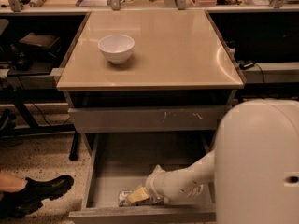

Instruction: Pick blue plastic bottle from middle drawer and place on counter

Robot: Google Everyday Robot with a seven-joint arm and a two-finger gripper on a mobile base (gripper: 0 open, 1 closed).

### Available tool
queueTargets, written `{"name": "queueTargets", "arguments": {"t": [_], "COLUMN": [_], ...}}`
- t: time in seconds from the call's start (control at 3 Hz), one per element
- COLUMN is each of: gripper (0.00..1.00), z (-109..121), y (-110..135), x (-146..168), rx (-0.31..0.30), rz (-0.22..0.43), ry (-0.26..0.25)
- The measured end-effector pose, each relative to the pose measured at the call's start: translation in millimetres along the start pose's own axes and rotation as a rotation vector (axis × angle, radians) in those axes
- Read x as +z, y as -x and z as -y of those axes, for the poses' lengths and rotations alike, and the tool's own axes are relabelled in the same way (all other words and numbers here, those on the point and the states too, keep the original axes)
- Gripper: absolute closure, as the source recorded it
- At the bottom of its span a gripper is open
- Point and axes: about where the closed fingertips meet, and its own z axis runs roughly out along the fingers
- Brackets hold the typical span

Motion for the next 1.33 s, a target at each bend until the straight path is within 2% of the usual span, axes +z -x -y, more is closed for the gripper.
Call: {"name": "queueTargets", "arguments": {"t": [0.33, 0.67, 1.0, 1.33], "gripper": [0.00, 0.00, 0.00, 0.00], "z": [8.7, 8.6, 1.7, 1.3], "y": [-26.7, -26.7, -27.9, -28.0], "x": [-2.4, -2.4, 5.0, 5.4], "rx": [0.014, 0.014, 0.016, 0.016], "rz": [-0.053, -0.053, -0.042, -0.041], "ry": [-0.052, -0.052, -0.003, -0.001]}}
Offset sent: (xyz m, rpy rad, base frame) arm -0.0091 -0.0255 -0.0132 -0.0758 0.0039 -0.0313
